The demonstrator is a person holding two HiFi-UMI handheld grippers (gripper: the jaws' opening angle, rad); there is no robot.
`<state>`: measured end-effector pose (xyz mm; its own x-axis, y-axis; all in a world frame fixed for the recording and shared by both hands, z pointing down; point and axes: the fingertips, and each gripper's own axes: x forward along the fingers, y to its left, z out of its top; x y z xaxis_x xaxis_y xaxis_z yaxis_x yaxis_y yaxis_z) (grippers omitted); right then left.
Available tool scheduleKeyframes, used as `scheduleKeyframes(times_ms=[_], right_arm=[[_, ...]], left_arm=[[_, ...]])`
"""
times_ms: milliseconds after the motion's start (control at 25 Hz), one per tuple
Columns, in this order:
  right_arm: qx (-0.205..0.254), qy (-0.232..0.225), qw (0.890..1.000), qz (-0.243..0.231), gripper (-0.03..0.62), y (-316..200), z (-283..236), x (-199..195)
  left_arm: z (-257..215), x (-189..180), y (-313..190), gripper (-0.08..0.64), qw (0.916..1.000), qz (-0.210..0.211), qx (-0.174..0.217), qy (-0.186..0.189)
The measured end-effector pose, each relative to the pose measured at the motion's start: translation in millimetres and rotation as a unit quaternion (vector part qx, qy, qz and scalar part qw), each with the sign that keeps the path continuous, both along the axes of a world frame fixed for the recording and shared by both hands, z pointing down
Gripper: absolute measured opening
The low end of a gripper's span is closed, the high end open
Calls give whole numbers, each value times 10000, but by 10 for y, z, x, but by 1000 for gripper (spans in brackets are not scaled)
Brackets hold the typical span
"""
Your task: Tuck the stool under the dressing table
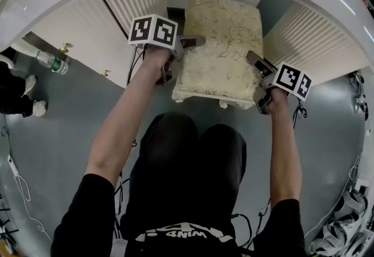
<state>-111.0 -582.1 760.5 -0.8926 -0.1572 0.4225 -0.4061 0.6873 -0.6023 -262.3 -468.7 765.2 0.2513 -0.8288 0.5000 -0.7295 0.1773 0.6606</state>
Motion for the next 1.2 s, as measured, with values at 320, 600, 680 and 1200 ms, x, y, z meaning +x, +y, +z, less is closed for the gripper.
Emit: scheduleKeyframes(times_ms=[320,600,680,1200], right_arm=[[-32,7,10000,78,319,5,-13,-11],[459,242,9987,14,279,-266,-16,-262],[655,332,9973,14,279,-327,-27,-366],[1386,259,9893,387,23,-355,-258,-128]], left_arm=[[26,-33,4,314,9996,-231,121,-81],[142,-275,-288,321,9984,-476,188,-220],[161,-372,-371,321,9983,-483,195,-268],[-52,-438,-174,186,9890,-385,320,-1395]])
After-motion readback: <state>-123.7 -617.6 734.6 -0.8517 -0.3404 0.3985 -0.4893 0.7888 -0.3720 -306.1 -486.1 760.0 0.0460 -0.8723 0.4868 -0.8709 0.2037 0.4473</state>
